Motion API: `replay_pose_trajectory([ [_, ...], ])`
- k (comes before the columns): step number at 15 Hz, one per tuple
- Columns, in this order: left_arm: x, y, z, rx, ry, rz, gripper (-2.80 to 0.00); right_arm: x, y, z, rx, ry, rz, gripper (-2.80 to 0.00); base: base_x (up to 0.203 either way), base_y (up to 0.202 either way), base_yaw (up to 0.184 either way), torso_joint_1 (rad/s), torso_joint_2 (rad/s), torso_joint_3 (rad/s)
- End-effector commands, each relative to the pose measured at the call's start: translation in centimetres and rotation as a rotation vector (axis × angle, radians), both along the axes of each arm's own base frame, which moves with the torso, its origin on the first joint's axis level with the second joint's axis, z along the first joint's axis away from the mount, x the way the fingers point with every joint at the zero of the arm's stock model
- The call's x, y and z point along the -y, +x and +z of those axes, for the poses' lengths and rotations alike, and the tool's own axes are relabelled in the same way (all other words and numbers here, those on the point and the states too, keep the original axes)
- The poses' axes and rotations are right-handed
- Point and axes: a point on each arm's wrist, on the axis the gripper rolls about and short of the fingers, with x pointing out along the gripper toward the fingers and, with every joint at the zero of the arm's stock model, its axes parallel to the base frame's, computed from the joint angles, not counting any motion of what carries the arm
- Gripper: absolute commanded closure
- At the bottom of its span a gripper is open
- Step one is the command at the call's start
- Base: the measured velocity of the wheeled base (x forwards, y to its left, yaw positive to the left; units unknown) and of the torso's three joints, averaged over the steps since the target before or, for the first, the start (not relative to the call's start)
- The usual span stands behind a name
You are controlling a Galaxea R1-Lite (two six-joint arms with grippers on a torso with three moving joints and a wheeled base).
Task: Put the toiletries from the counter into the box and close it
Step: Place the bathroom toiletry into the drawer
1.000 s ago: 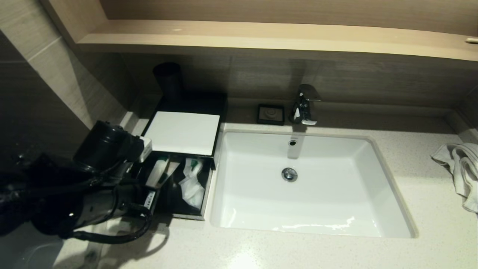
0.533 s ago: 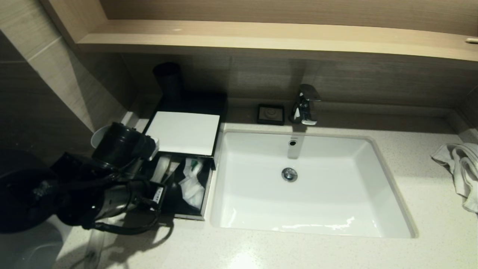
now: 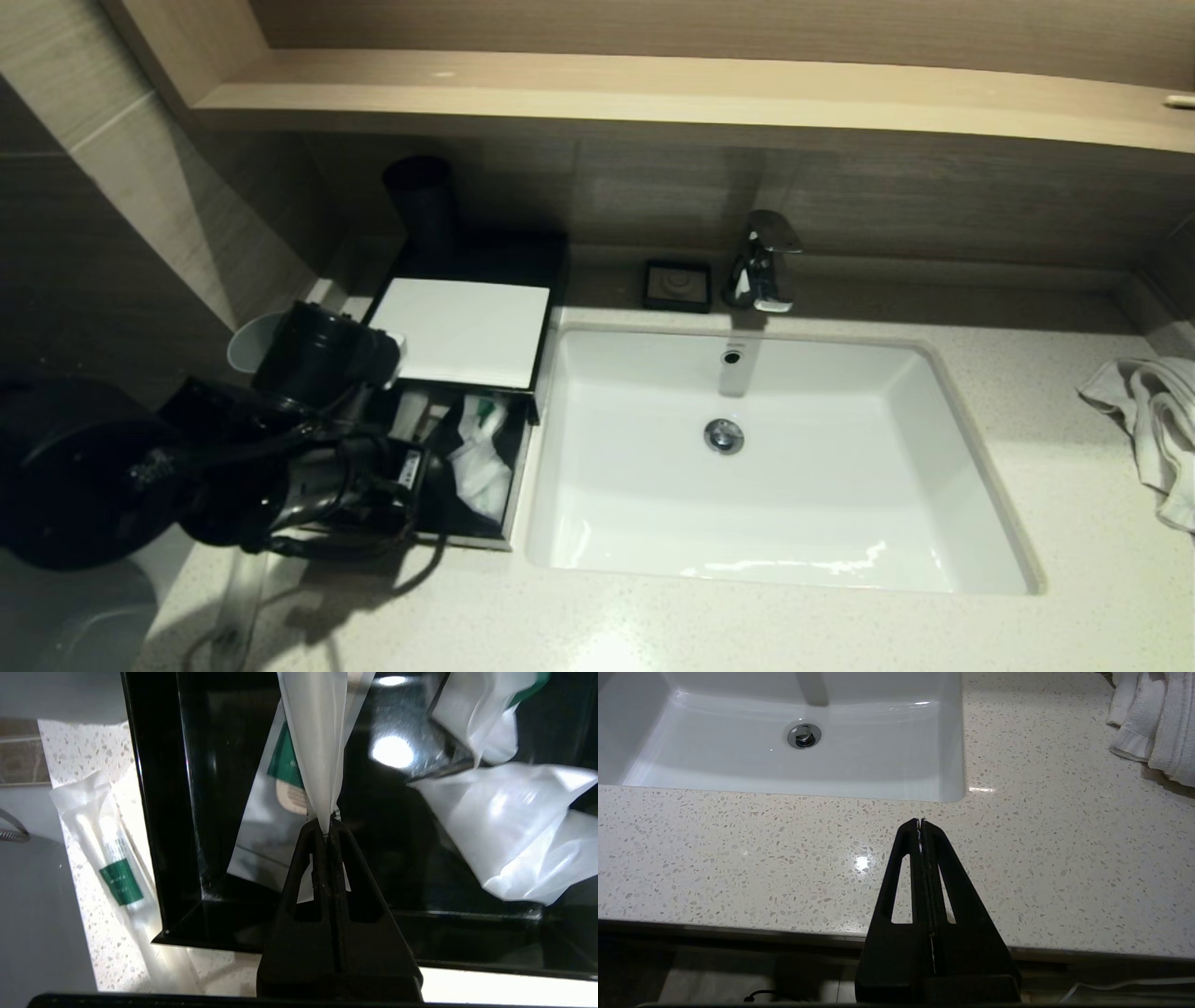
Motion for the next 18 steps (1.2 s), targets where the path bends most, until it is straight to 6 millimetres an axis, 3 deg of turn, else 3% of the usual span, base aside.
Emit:
replay_pose_trajectory([
  [1,0.14,0.36,-0.19,0.013,-0.007,0.005,0.0,0.0,0.0,0.0,0.0,0.0,0.001,0.0,0.0,0.0,0.0,0.0,0.0,0.0],
  [13,0.2,0.54,-0.33,0.017,0.006,0.016,0.0,0.0,0.0,0.0,0.0,0.0,0.0,0.0,0.0,0.0,0.0,0.0,0.0,0.0],
  [14,0.17,0.52,-0.29,0.021,0.01,0.021,-2.8,0.0,0.0,0.0,0.0,0.0,0.0,0.0,0.0,0.0,0.0,0.0,0.0,0.0],
  [18,0.17,0.52,-0.19,0.025,0.009,0.023,-2.8,0.0,0.0,0.0,0.0,0.0,0.0,0.0,0.0,0.0,0.0,0.0,0.0,0.0],
])
